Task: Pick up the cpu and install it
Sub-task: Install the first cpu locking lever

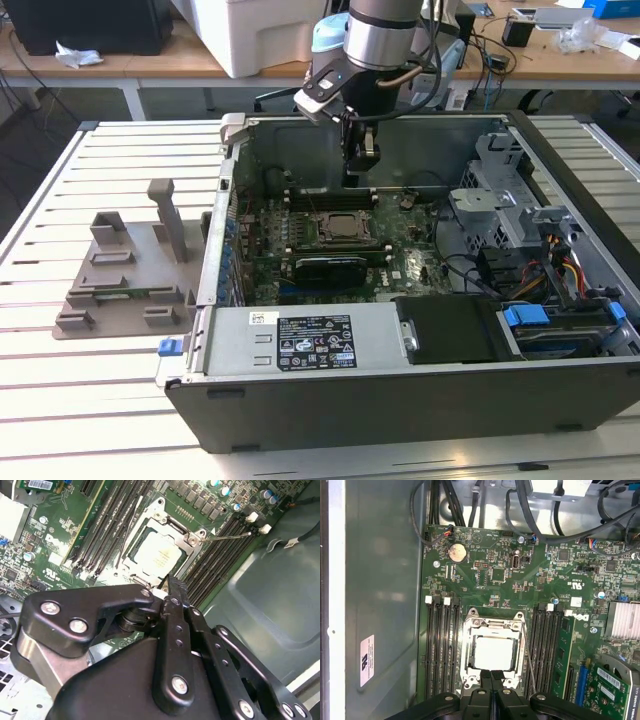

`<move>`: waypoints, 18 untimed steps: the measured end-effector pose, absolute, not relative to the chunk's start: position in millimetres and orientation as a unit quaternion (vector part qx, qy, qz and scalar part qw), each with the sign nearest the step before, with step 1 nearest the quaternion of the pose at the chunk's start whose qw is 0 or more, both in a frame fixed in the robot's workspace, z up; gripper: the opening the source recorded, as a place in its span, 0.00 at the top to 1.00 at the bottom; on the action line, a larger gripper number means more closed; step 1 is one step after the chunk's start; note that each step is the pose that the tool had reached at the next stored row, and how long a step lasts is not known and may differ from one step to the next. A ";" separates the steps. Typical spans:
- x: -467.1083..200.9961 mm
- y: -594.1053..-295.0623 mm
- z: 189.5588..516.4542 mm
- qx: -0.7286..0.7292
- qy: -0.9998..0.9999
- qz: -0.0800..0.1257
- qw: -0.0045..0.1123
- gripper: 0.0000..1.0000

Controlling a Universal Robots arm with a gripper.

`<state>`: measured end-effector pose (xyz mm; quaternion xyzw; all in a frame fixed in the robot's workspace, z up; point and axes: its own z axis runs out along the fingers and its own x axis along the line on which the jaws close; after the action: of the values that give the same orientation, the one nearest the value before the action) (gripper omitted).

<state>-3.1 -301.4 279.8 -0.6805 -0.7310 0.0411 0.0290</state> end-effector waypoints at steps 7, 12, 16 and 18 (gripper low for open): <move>-3.1 -301.4 279.8 -0.679 -0.732 0.041 0.029 0.89; -3.1 -301.3 279.8 -0.666 -0.745 0.042 0.028 0.89; -3.1 -301.4 279.8 -0.607 -0.793 0.044 0.025 0.89; -3.1 -301.4 279.8 -0.578 -0.814 0.044 0.024 0.89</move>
<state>-3.1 -301.4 279.8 -0.5782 -0.8144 0.0444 0.0235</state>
